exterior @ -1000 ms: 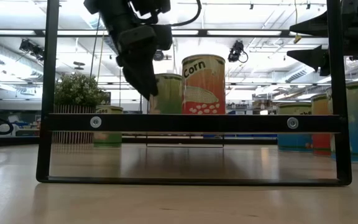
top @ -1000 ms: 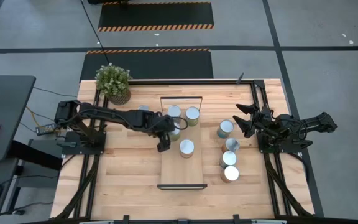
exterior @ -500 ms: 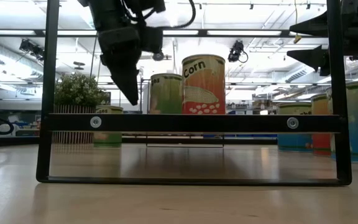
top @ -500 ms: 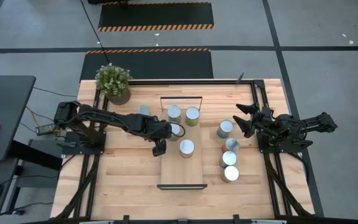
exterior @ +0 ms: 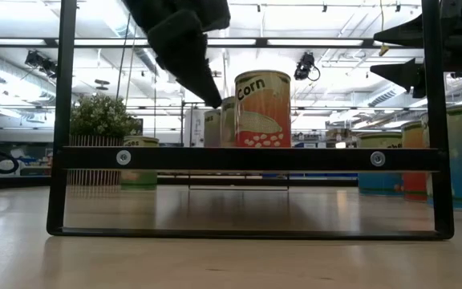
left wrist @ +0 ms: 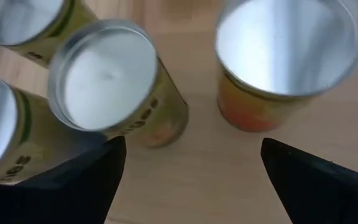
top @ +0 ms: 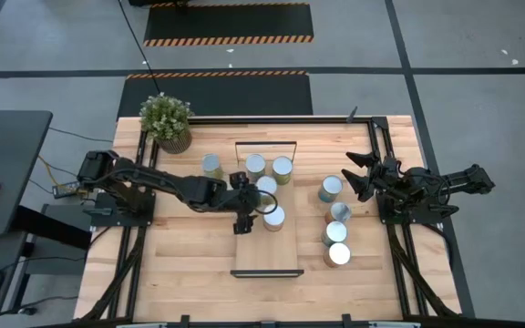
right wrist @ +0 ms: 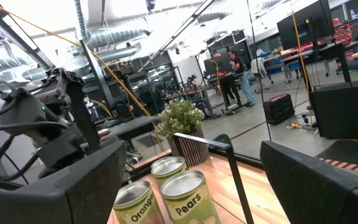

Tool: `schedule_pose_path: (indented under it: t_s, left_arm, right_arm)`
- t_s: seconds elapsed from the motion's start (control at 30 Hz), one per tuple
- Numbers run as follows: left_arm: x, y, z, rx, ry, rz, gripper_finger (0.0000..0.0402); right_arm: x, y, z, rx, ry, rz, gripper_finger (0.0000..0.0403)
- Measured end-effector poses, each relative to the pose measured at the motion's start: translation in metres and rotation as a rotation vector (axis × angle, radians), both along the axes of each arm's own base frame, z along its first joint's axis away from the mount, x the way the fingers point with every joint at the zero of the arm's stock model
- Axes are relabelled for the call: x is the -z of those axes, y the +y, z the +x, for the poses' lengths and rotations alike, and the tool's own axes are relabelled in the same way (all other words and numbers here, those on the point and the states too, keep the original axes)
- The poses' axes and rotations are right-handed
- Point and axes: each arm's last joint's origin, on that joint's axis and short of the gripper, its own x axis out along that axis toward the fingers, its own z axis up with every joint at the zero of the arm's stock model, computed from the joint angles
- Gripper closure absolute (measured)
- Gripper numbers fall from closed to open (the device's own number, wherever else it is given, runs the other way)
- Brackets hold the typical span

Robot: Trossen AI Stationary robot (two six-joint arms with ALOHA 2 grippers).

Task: Pick and place cans onto a shelf
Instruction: Put the bottom canned oranges on the shelf

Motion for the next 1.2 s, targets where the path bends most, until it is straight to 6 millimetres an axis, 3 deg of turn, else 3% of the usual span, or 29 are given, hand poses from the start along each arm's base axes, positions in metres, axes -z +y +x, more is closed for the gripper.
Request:
schedule_pose_path:
  t_s: [0.23,0.47,0.73,1.2]
  left_arm:
    - [0.004,0.002,-0.007,-0.031,0.080,0.031,0.0021]
    - [0.003,0.008,-0.010,-0.137,0.083,0.231,0.0021]
    - [-0.005,0.010,-0.003,-0.117,0.041,0.459,0.0021]
    - [-0.012,0.026,0.009,-0.099,-0.052,0.421,0.0021]
  right_arm:
    - [0.000,0.000,0.000,0.000,0.000,0.000,0.0025]
    - [0.000,0.000,0.000,0.000,0.000,0.000,0.0025]
    - [0.000,0.000,0.000,0.000,0.000,0.000,0.0025]
    - [0.000,0.000,0.000,0.000,0.000,0.000,0.0025]
